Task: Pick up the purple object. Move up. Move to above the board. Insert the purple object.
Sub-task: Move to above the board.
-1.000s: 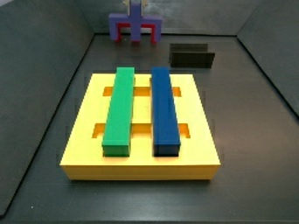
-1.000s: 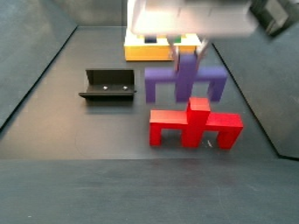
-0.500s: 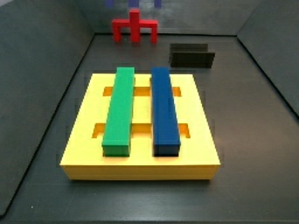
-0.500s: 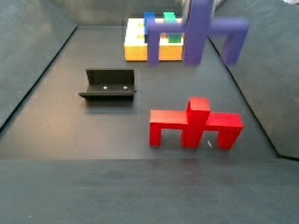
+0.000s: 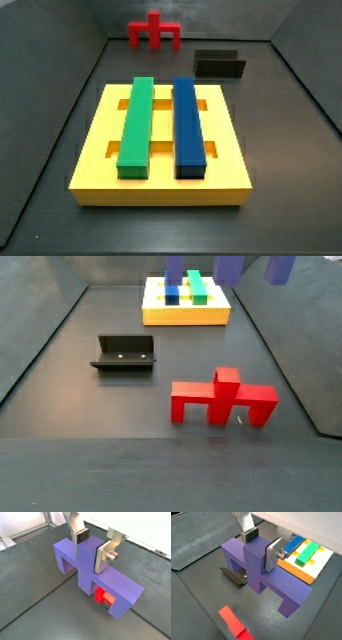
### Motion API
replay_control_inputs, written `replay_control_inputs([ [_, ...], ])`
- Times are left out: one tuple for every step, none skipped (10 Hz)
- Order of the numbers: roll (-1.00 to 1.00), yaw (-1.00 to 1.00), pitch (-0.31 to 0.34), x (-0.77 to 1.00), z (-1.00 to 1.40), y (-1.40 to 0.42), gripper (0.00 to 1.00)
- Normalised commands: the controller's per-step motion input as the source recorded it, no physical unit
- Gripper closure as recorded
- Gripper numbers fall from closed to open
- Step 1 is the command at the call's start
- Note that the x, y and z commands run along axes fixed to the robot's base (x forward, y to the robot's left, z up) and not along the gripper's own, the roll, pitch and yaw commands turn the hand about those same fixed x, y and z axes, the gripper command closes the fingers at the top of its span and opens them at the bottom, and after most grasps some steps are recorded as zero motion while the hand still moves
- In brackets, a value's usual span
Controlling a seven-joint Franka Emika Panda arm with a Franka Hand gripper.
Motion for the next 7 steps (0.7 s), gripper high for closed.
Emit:
replay_control_inputs([
  [0.03,-0.04,0.186,0.14,0.16,-1.40,1.00],
  [0.05,-0.01,0.168,0.15,0.16,-1.40,1.00],
  [-0.02,-0.01,0.124,0.15,0.17,-1.40,1.00],
  [-0.03,0.00,0.104,0.16,0.18,-1.40,1.00],
  [-0.02,0.01,0.097,0.17,0.18,-1.40,1.00],
  [-0.01,0.00,0.119,0.19,0.18,-1.40,1.00],
  [0.01,0.01,0.138,0.21,0.19,-1.40,1.00],
])
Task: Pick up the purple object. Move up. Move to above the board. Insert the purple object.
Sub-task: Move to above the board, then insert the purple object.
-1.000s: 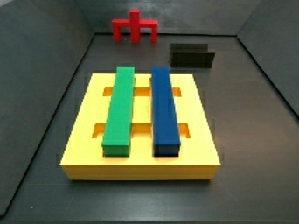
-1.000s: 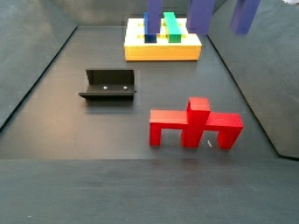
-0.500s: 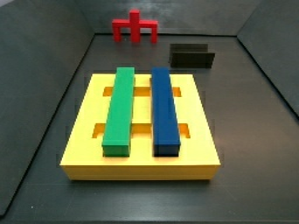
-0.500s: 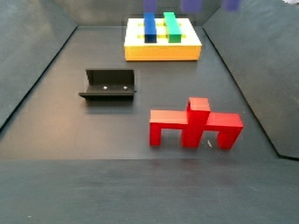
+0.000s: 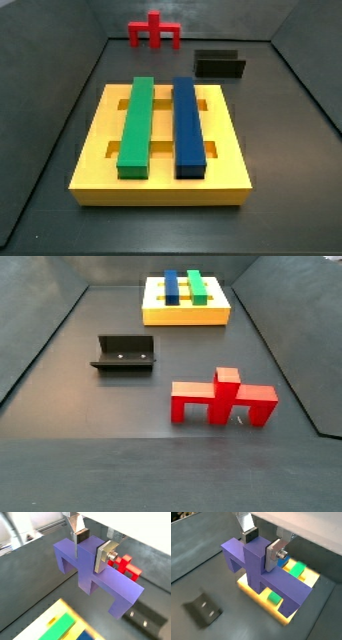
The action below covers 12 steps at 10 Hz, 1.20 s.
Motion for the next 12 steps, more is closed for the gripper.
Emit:
replay_control_inputs([
  [-0.01,0.01,0.149,0.24,0.19,-1.40,1.00],
  [0.00,0.01,0.155,0.27,0.20,-1.40,1.00],
  [0.02,0.01,0.155,0.17,0.12,-0.73,1.00],
  [0.03,0.01,0.138,0.13,0.07,-0.38,1.00],
  [0.03,0.01,0.095,0.08,0.04,-0.19,1.00],
  [0.00,0.00,0.000,0.00,0.00,-0.02,1.00],
  [0.00,0.08,-0.043,0.00,-0.11,-0.25,1.00],
  [0.00,0.09,-0.183,-0.14,-0.52,-0.48,1.00],
  [0.02,0.03,-0.257,-0.35,-0.70,-0.66,1.00],
  [0.18,0.02,-0.209,-0.21,-0.75,-0.75,1.00],
  [0.17,0.08,-0.197,-0.17,-0.77,-0.62,1.00],
  [0.22,0.12,-0.201,-0.18,-0.72,-0.47,1.00],
])
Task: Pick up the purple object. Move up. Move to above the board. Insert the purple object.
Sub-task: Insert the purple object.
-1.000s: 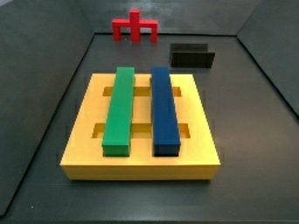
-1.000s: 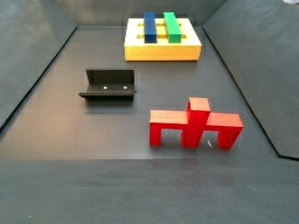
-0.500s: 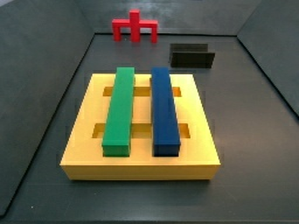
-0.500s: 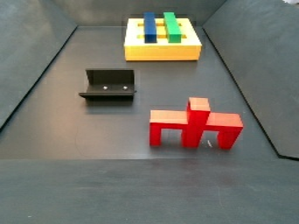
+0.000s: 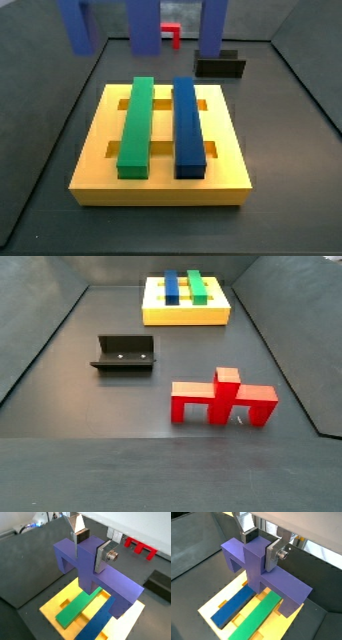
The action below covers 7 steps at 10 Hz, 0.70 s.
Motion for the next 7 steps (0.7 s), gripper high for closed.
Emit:
replay_control_inputs([
  [0.31,0.12,-0.163,-0.08,-0.63,-0.42,1.00],
  [0.36,0.08,-0.104,0.00,-0.54,-0.50,1.00],
  [0.28,0.14,-0.096,0.16,-0.63,-0.47,1.00],
  [0.10,0.19,-0.097,0.23,-0.69,-0.37,1.00],
  [0.07,0.21,-0.020,0.35,-0.53,-0.24,1.00],
  [0.15,0.24,0.026,0.42,-0.35,-0.08,1.00],
  [0.05,0.22,0.014,0.35,-0.33,0.00,1.00],
])
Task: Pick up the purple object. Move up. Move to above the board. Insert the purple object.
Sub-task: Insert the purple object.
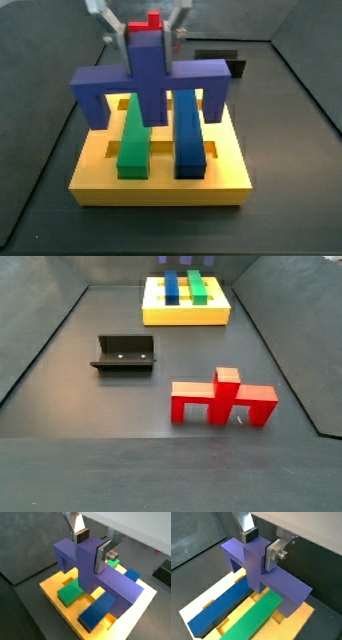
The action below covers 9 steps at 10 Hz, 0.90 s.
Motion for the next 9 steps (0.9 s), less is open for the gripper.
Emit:
replay_control_inputs([
  [0.01,0.13,0.016,0.32,-0.22,0.00,1.00],
  [0.03,0.12,0.017,0.31,-0.19,0.00,1.00],
  [0.03,0.04,0.004,0.27,-0.21,0.00,1.00],
  [0.02,0.01,0.009,0.27,-0.21,0.00,1.00],
  [0.00,0.00,0.000,0.05,-0.30,0.05,1.00],
  [0.00,0.00,0.000,0.00,-0.24,0.03,1.00],
  [0.00,0.00,0.000,0.00,-0.16,0.03,1.00],
  [-0.01,0.00,0.000,0.00,0.00,0.00,1.00],
  [-0.01,0.00,0.000,-0.01,-0.01,0.00,1.00],
])
